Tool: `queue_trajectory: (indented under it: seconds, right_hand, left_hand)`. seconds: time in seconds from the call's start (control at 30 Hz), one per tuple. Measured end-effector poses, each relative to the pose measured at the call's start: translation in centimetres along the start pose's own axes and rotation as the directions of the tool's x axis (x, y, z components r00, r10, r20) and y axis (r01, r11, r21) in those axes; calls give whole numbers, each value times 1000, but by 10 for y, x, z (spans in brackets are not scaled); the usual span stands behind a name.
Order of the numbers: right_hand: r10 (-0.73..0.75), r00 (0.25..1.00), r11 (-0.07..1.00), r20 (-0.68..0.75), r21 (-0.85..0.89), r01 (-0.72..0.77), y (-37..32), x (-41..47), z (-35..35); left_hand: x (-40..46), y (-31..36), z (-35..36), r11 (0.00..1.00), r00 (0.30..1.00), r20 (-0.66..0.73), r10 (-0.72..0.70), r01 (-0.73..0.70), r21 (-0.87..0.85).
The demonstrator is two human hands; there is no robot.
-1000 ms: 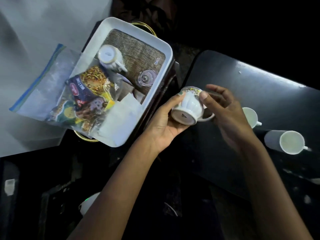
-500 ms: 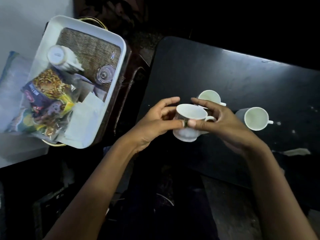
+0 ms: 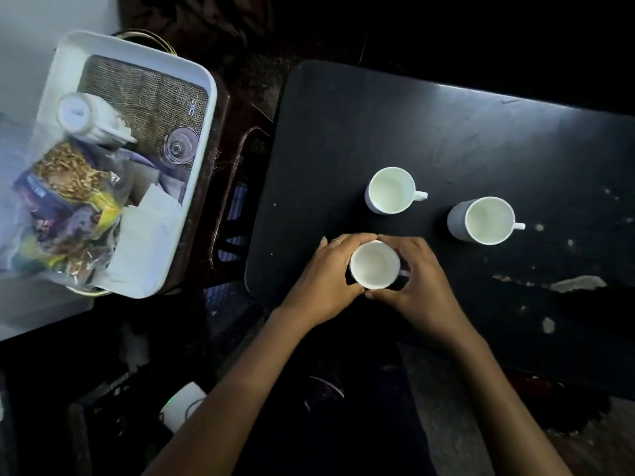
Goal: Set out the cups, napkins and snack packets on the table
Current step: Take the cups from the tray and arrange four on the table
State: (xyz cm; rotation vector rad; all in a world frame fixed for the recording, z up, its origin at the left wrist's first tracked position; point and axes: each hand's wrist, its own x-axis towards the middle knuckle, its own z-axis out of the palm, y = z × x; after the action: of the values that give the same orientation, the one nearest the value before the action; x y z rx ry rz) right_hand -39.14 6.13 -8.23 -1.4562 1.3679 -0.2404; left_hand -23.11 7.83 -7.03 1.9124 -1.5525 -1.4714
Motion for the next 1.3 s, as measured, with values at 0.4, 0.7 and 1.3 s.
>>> queue_trajectory:
  seconds: [0.4, 0.7, 1.3]
  right_hand:
    - [20, 999, 990, -46, -138, -27, 32, 7, 21]
    - [50, 998, 956, -44, -287, -60, 21, 0, 20]
    - [-245, 956, 969, -159, -75, 236, -150, 80, 72]
  left_hand:
    - [13, -18, 34, 994, 1000, 11, 1, -2, 108]
    - [8, -24, 29, 978, 999, 47, 12, -22, 209]
    - [-18, -58, -115, 970, 721, -684, -111, -69, -231]
